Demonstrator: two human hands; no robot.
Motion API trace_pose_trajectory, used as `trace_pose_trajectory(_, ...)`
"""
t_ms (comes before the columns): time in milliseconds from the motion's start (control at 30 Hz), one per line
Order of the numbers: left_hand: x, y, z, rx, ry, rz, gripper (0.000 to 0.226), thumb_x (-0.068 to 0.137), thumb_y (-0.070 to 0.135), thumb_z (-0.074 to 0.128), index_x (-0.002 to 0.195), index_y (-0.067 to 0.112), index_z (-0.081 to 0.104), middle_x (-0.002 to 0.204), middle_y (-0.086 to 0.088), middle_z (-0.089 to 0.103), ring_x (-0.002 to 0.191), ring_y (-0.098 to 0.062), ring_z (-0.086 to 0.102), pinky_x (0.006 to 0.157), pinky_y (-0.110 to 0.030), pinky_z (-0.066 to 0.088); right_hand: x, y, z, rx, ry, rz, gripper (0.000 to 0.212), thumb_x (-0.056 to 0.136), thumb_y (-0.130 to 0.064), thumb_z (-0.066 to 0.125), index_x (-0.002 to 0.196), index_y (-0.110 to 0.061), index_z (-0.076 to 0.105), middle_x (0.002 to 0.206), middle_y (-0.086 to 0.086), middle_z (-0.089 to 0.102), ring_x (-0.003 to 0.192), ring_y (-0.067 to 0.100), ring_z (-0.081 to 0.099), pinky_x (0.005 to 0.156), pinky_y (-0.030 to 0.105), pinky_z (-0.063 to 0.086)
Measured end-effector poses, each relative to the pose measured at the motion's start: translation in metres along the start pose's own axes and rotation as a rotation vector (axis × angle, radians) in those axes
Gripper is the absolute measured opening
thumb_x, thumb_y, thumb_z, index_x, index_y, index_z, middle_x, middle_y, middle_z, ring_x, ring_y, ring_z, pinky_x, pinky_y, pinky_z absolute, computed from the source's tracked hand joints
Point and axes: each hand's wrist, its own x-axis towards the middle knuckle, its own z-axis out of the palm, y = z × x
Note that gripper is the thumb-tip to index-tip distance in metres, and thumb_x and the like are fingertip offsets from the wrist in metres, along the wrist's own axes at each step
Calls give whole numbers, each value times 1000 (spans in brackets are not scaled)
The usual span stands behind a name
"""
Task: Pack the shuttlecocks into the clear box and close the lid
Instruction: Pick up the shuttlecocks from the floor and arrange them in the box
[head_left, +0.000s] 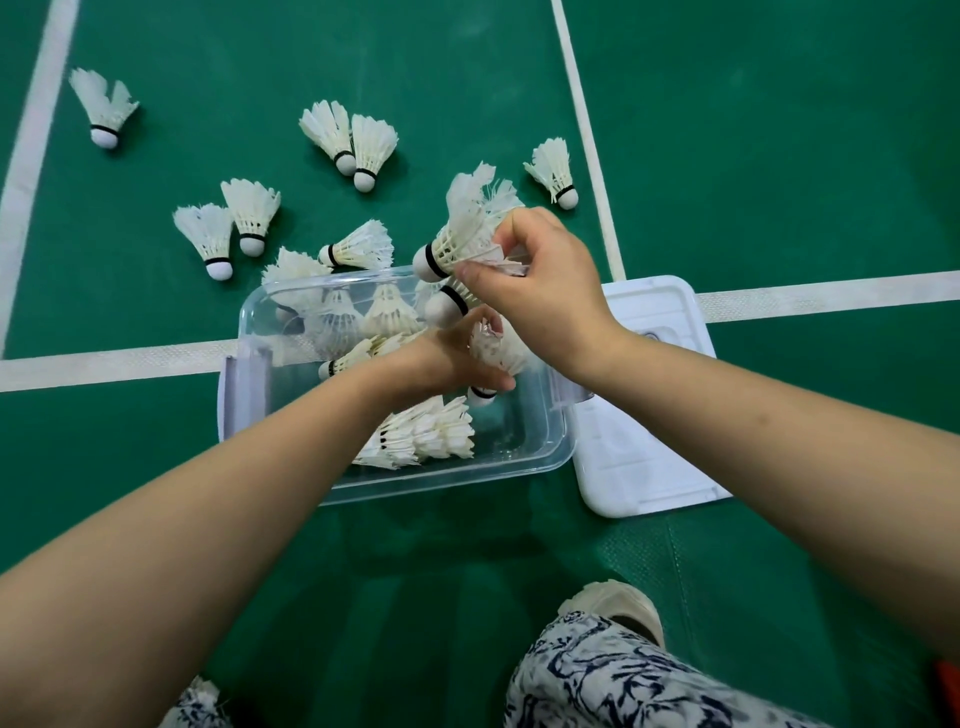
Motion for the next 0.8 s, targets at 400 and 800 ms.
trace_pose_trajectory(400,-1,-21,26,832,-103,110,66,79,24,67,133,14,30,99,-11,56,90,-28,53,78,-31,42,-3,2,0,20,-18,18,37,78,-22,68,61,-26,36,73,-12,38,66,2,38,60,20,31)
trace_pose_trajectory(800,2,-24,35,1240,-274,33,50,86,32,54,127,10,37,132,-11,46,124,-30,35,99,-44,35,-3,4,0,25,-20,32,38,78,-20,69,60,-26,36,73,-11,38,65,3,39,59,18,30)
